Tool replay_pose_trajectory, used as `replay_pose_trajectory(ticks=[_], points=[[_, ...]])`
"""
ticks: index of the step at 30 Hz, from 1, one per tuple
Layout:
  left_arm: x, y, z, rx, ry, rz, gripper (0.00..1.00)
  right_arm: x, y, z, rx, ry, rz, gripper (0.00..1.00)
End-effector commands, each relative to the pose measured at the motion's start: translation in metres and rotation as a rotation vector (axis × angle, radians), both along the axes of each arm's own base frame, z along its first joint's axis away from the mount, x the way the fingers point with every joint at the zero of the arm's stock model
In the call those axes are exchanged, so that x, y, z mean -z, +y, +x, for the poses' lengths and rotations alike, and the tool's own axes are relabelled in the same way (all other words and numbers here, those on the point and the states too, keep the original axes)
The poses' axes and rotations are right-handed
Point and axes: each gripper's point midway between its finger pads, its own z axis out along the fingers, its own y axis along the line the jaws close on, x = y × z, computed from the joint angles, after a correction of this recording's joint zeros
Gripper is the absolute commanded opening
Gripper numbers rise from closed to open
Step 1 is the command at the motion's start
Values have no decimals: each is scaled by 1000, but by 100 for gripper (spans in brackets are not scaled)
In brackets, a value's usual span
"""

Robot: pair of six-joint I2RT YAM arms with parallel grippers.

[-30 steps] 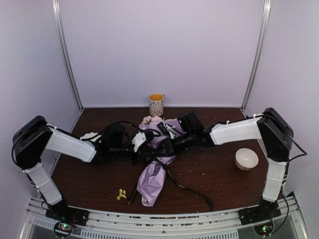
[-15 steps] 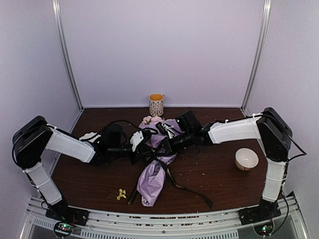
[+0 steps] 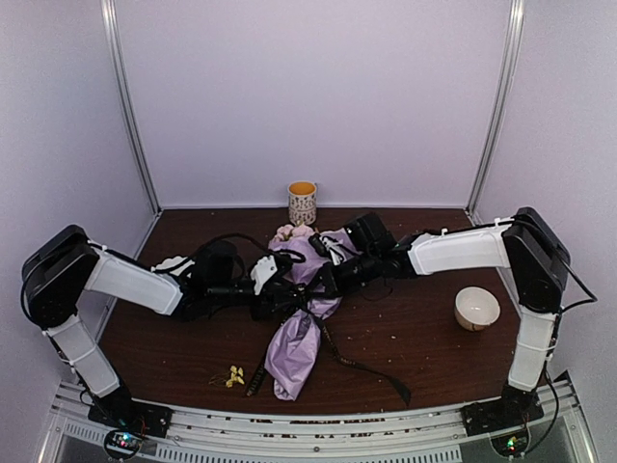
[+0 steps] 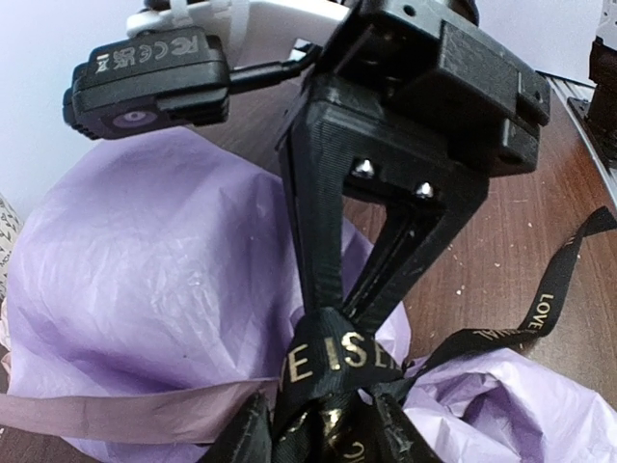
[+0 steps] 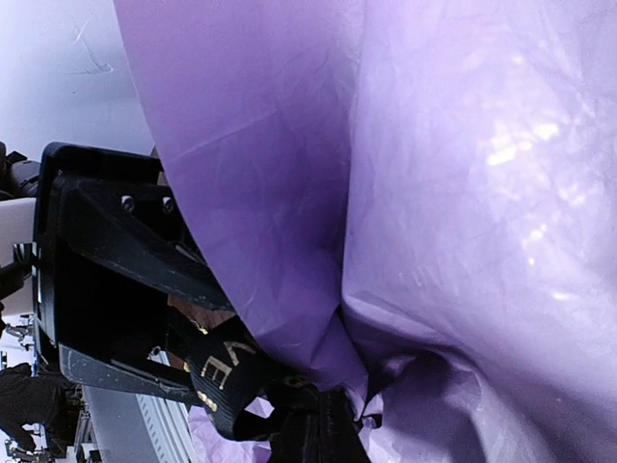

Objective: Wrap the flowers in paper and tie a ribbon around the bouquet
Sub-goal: Tie the half-tied ribbon around the folded bouquet.

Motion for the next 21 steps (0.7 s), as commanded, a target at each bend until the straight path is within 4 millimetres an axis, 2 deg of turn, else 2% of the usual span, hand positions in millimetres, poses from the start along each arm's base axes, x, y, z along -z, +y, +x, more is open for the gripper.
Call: replay_pose_trajectory(ticks=[1,7,11,15,16,17,19,21], points=[[-24,-5,5,12,-48,-31,39,-20,0,5,6,-55,11,4],[-30,-7,2,30,-51,-63,38,-22,-3,6,10,-65,-10,4],[-32,-7,1,33,-54,-66,19,-24,-6,9,27,-80,-27,2],[-28,-3,-1,28,-56,-51,17,-27,-14,14,62,-99,-54,0],[-27,-2,-2,29,-53,-44,18,-28,-16,15,69,-102,-53,0],[-25,-1,-3,31,-49,-37,24,-30,-16,15,73,-106,-53,0],[-17,3,-4,20,-33,3,42,-31,-18,15,78,-112,-61,0],[-12,13,0,-32,-24,47,49,-30,-21,14,78,-112,-76,0]])
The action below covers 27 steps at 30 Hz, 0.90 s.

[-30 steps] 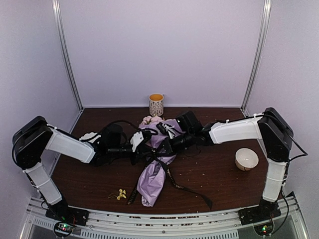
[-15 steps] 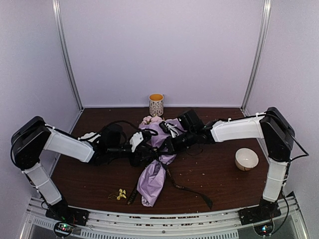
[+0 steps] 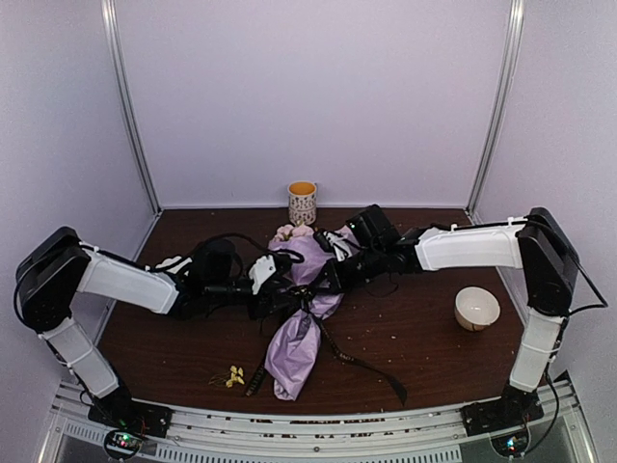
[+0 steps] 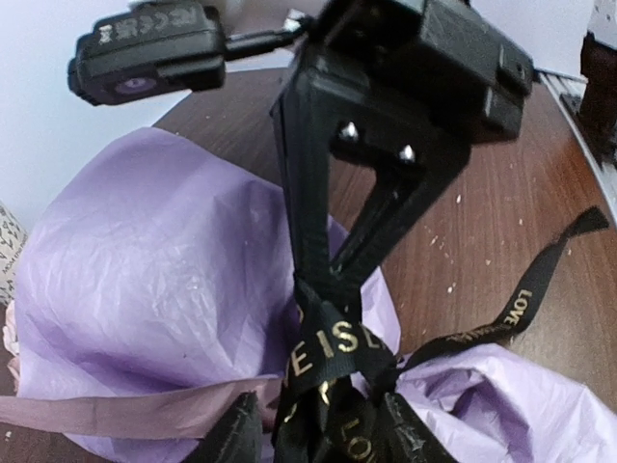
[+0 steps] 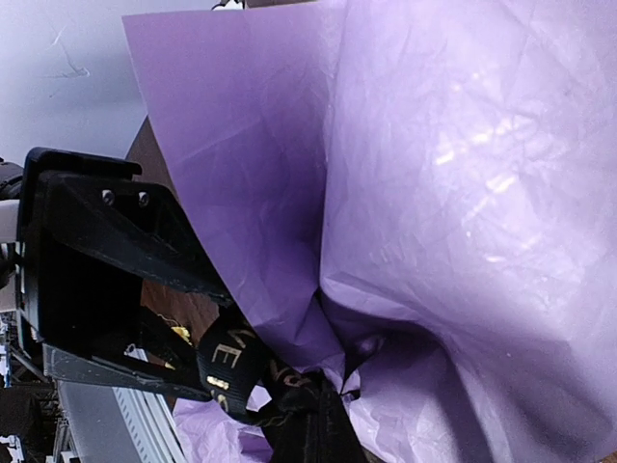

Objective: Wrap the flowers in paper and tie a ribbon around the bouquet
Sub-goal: Tie the half-tied ribbon around the folded bouquet.

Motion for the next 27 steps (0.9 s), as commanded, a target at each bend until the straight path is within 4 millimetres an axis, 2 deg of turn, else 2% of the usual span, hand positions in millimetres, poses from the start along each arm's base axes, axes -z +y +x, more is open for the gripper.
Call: replay_pose_trajectory(ticks=[1,7,12,16,20,23,25,27], points=[[0,18,7,-89,-13,62,51,-23,-7,7,29,-64,-9,0],[39,46,13,-227,106,244,63,-25,-11,7,39,-79,-19,2],[53,52,4,-246,202,279,65,-29,-10,7,40,-89,-19,2],[60,51,-13,-188,287,304,71,-25,-11,9,46,-90,-33,3],[80,59,-12,-220,317,379,71,-26,-12,8,48,-91,-28,3],[84,59,-8,-225,317,397,66,-24,-11,8,47,-89,-30,4],[81,57,-5,-228,303,379,56,-23,-11,7,44,-84,-33,5],[78,55,-5,-224,292,362,42,-22,-11,7,44,-82,-36,5]])
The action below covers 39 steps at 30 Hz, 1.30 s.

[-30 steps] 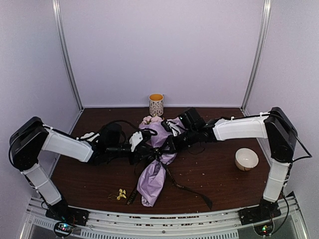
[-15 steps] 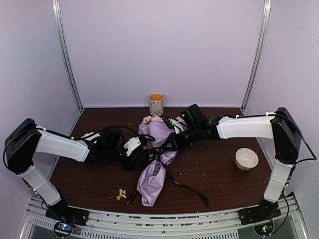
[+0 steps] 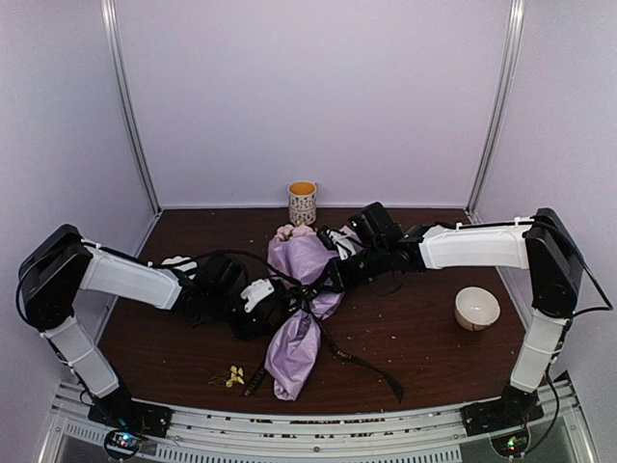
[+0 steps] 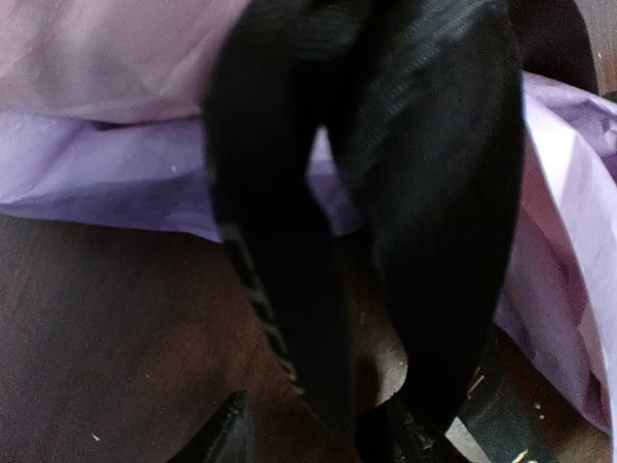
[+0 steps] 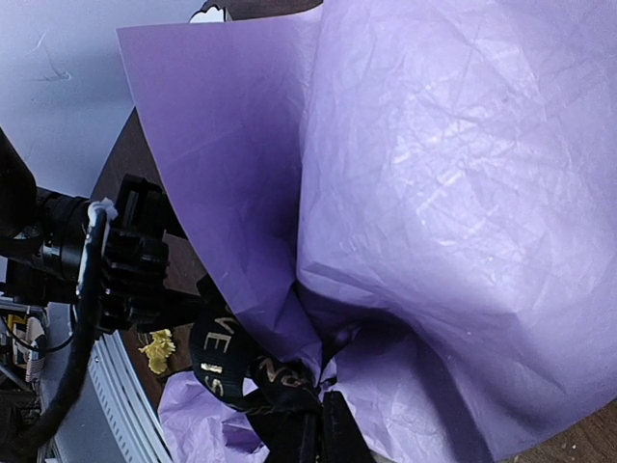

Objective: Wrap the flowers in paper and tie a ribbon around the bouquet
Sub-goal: Tie the half-tied ribbon around the folded bouquet.

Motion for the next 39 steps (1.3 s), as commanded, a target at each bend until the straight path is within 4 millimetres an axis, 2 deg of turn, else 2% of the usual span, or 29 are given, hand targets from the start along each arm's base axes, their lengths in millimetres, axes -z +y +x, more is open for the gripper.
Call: replay_pose_trajectory(ticks=[1,5,7,12,16,22,26,31,34,39], points=[[-13,-7,11,-8,-43,-41,35,-16,0,3,11,-40,11,5],[-12,-3,12,-22,-56,-34,8,-15,-7,6,37,-51,-18,4],[-10,1,13,-43,-59,-20,0,-16,-11,8,52,-62,-34,0],[-5,18,19,-113,-52,29,0,-24,-19,12,86,-104,-52,0],[-6,23,18,-130,-43,38,0,-27,-29,13,105,-130,-93,0],[-8,33,20,-171,-56,68,0,-18,-44,10,117,-140,-159,0],[-21,27,19,-138,-41,67,0,-21,-30,4,72,-134,-137,0],[-51,20,25,-121,-102,60,0,-32,-6,2,25,-157,-125,0],[-57,16,21,-99,-120,59,0,-39,4,2,10,-161,-96,0],[-63,3,16,-59,-128,45,0,-38,13,1,-10,-155,-98,0]])
